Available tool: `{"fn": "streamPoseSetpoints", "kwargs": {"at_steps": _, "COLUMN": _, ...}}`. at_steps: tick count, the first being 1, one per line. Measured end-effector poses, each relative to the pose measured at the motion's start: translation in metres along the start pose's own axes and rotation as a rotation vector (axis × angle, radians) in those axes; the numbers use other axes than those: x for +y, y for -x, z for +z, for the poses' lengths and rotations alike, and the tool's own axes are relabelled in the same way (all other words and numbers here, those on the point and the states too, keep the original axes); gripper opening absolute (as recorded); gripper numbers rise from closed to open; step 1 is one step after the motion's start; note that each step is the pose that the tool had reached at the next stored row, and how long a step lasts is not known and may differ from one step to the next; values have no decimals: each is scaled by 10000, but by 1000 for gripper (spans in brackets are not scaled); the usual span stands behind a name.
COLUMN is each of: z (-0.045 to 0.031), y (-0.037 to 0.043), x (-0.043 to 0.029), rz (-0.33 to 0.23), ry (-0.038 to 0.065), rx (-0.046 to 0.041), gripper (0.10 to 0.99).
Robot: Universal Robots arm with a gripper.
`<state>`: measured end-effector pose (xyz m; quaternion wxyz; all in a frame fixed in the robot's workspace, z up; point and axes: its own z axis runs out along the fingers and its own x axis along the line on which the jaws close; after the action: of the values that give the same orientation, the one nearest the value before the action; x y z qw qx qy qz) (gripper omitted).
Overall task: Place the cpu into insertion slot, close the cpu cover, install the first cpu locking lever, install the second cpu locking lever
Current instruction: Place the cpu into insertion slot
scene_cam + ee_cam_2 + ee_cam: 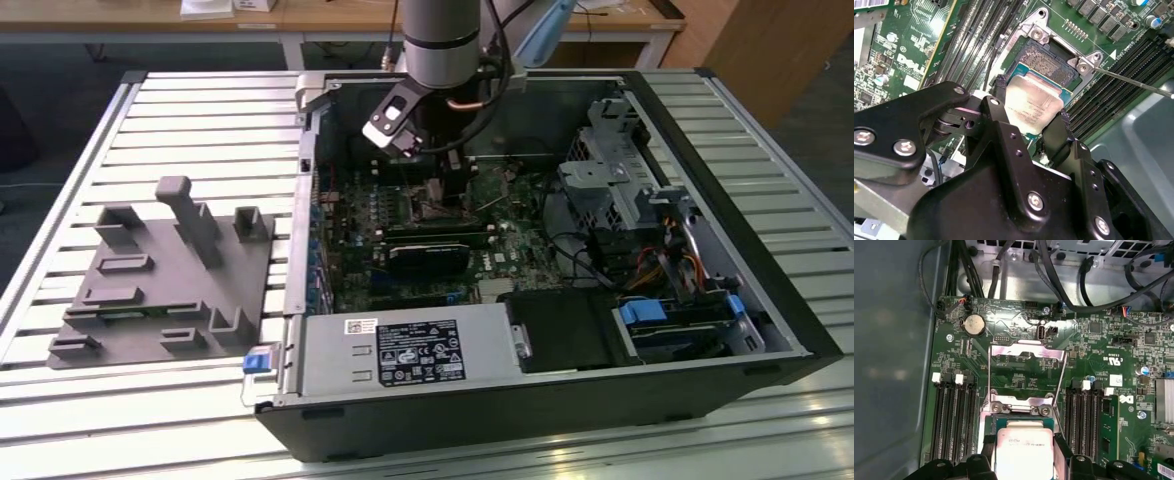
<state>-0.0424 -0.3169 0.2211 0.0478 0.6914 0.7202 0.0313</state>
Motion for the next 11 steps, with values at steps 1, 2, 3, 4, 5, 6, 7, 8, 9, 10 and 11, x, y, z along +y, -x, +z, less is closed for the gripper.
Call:
{"fn": "streamPoseSetpoints", "kwargs": {"at_steps": 1, "z": 7, "y": -2, "x": -2, "rz": 53, "ry": -1, "rx": -6, "gripper": 541}}
{"fn": "streamPoseSetpoints", "kwargs": {"at_steps": 2, "z": 15, "y": -2, "x": -7, "rz": 118, "ry": -3, "rx": -13, "gripper": 541}}
{"fn": "streamPoseSetpoints", "kwargs": {"at_steps": 3, "z": 24, "y": -3, "x": -12, "rz": 176, "ry": -5, "rx": -20, "gripper": 541}}
{"fn": "streamPoseSetpoints", "kwargs": {"at_steps": 4, "z": 35, "y": -3, "x": -14, "rz": 209, "ry": -5, "rx": -23, "gripper": 541}}
{"fn": "streamPoseSetpoints", "kwargs": {"at_steps": 5, "z": 48, "y": -4, "x": -15, "rz": 216, "ry": -5, "rx": -24, "gripper": 541}}
{"fn": "streamPoseSetpoints", "kwargs": {"at_steps": 6, "z": 61, "y": -4, "x": -17, "rz": 216, "ry": -6, "rx": -26, "gripper": 541}}
{"fn": "streamPoseSetpoints", "kwargs": {"at_steps": 7, "z": 74, "y": -4, "x": -19, "rz": 217, "ry": -6, "rx": -31, "gripper": 541}}
{"fn": "streamPoseSetpoints", "kwargs": {"at_steps": 8, "z": 89, "y": -5, "x": -22, "rz": 217, "ry": -7, "rx": -36, "gripper": 541}}
{"fn": "streamPoseSetpoints", "kwargs": {"at_steps": 9, "z": 103, "y": -5, "x": -26, "rz": 217, "ry": -7, "rx": -39, "gripper": 541}}
{"fn": "streamPoseSetpoints", "kwargs": {"at_steps": 10, "z": 115, "y": -6, "x": -30, "rz": 217, "ry": -7, "rx": -43, "gripper": 541}}
{"fn": "streamPoseSetpoints", "kwargs": {"at_steps": 11, "z": 126, "y": -6, "x": -34, "rz": 216, "ry": -7, "rx": -43, "gripper": 541}}
